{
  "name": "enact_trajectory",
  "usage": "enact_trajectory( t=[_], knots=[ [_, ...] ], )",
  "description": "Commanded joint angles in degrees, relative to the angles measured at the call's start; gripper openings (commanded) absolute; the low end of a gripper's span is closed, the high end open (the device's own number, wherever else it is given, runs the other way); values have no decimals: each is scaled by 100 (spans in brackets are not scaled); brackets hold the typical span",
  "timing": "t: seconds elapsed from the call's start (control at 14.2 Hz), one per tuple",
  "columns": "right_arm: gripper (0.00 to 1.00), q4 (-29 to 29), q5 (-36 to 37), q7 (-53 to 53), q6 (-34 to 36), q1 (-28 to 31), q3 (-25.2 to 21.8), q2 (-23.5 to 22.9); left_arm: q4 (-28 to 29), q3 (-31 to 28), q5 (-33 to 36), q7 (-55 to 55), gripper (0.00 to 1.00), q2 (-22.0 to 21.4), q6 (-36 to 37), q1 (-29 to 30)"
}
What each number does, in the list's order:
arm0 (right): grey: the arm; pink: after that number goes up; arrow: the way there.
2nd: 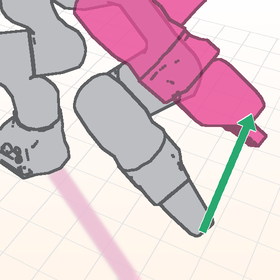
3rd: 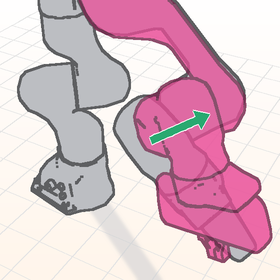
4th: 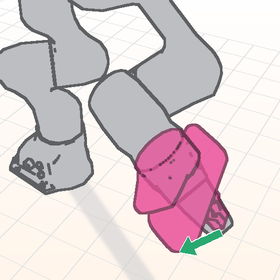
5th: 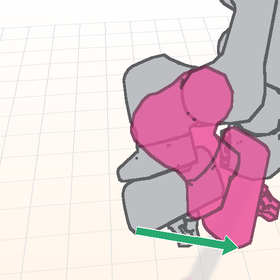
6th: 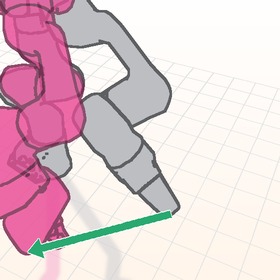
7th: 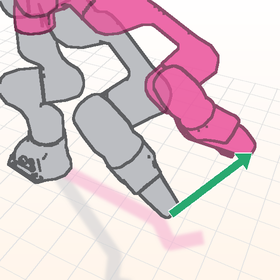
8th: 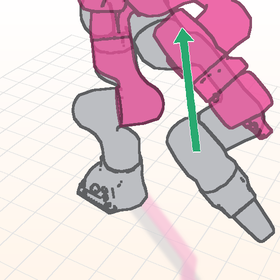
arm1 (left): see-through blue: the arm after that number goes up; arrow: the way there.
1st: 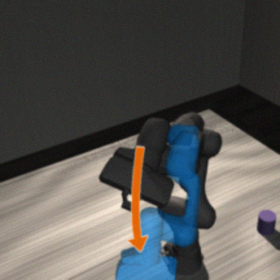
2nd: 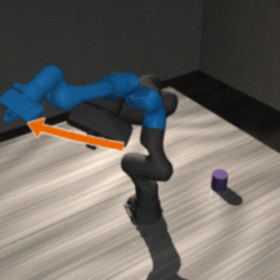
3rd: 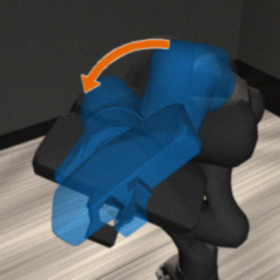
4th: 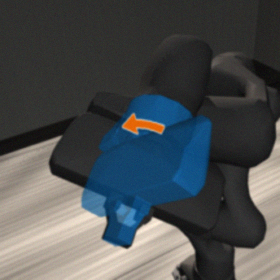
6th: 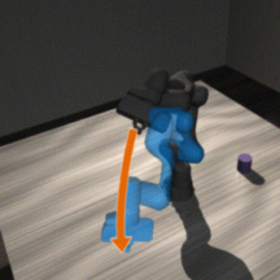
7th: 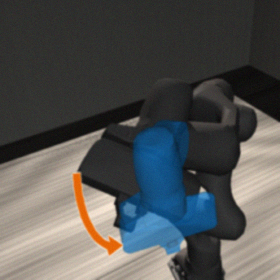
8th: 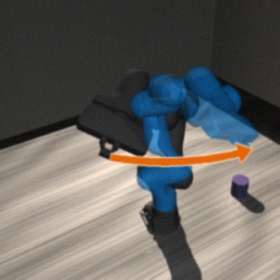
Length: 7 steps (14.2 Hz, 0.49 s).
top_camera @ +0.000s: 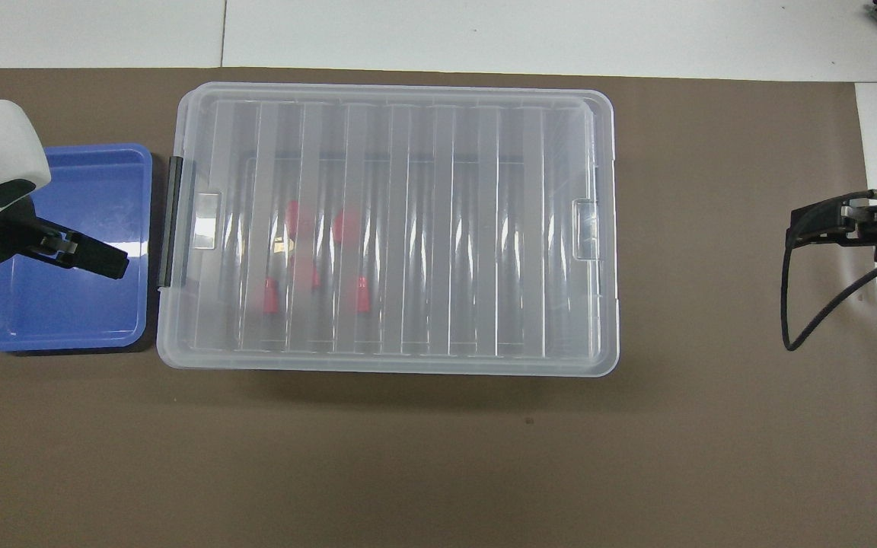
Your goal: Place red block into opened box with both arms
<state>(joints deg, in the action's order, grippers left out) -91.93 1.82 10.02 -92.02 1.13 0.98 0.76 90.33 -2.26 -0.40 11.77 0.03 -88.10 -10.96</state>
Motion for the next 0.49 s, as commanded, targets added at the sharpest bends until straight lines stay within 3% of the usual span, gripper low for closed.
enact_trajectory(
  t=[0.0, 0.21, 0.42],
  knots=[
    [100, -79, -32, 26, 53, 10, 17, 91, 81, 119, 40, 80, 100, -126, 65, 129],
    [100, -79, -32, 26, 53, 10, 17, 91, 90, 944, 40, 71, 100, -126, 65, 963],
    [100, -79, -32, 35, 53, 19, 17, 91, 90, 982, 40, 71, 100, -117, 65, 999]
  ],
)
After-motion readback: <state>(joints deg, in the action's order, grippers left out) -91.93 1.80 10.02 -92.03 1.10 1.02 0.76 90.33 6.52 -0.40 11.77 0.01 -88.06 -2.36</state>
